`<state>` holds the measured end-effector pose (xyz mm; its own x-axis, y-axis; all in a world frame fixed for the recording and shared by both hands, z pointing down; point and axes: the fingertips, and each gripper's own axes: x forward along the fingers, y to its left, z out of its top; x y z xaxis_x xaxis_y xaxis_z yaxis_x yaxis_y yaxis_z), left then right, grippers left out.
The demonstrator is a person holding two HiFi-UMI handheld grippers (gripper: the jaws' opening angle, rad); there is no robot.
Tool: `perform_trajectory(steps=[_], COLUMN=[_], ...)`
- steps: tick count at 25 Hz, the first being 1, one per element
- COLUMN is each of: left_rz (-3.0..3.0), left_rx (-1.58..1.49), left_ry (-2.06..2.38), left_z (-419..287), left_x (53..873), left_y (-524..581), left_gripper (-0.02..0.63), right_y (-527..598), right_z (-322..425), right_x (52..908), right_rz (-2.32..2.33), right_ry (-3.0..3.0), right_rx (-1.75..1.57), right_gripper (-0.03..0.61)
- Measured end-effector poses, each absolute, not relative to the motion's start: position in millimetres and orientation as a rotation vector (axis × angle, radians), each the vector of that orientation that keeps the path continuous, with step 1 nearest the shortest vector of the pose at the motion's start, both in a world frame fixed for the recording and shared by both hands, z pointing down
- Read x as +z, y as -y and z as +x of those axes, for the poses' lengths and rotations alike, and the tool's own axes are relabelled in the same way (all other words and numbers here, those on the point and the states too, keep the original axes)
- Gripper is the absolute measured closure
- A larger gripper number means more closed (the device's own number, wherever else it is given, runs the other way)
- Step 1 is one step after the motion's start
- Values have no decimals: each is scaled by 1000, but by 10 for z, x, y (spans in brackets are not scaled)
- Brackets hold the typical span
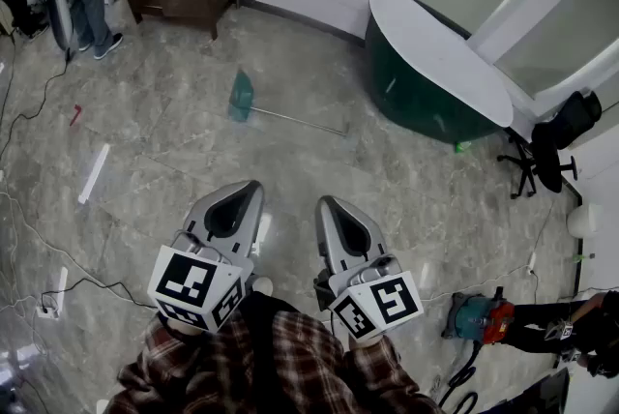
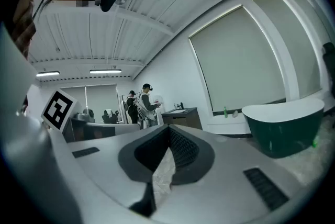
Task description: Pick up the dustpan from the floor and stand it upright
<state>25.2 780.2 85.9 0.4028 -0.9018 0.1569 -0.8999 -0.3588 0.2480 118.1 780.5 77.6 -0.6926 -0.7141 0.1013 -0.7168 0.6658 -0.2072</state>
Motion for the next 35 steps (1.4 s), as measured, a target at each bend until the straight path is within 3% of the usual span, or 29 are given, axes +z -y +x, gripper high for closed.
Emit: perform_trajectory(steps=[19,35], left_rz=[2479,2442], left_rx=[43,74], left_ry=[1474,1417], left_z=[-620,-751], left_x=[763,1049], left_y=[-5217,-3423], left_gripper=[603,603], right_y=[-5314,-3542], right_z=[329,494], right_x=[712,948], right_rz=[1404,1531], right_ry=[2809,2699], right_rx=[347,407], right_gripper=[568,568])
